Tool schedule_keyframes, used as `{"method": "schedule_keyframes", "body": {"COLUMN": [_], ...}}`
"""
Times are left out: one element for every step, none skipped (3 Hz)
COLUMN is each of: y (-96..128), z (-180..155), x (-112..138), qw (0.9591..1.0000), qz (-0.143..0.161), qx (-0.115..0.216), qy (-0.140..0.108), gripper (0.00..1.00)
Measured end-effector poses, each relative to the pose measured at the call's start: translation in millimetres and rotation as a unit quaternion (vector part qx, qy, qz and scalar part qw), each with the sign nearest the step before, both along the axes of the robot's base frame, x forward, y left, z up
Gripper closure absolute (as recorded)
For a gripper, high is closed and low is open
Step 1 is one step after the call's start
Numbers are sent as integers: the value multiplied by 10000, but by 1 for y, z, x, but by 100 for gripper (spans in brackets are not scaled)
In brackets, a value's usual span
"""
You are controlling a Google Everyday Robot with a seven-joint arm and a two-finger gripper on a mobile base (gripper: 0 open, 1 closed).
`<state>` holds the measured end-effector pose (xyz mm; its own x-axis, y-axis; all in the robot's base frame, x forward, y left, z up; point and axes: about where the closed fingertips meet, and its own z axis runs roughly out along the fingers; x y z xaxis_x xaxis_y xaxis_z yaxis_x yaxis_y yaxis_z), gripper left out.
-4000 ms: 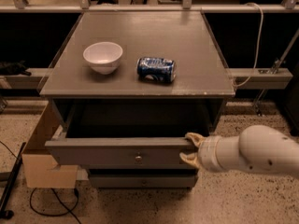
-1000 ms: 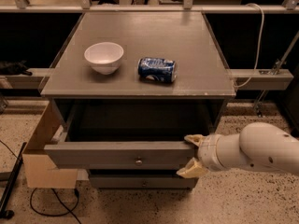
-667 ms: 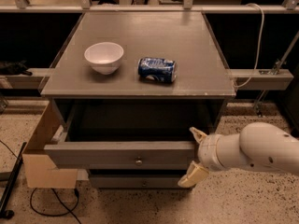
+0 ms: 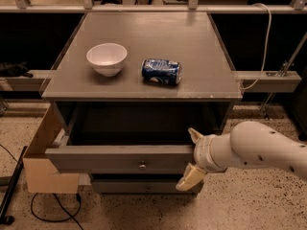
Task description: Open top drawer
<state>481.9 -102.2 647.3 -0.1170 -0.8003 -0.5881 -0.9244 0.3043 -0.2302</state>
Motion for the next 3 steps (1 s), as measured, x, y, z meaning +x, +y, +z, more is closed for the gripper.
{"method": "schedule_keyframes", "body": {"y": [0,0,0], "z": [0,0,0], "x": [0,0,0], "qw": [10000,10000,10000], "qz": [0,0,0], "qx": [0,0,0], "qy": [0,0,-1], "gripper": [0,19,42]}}
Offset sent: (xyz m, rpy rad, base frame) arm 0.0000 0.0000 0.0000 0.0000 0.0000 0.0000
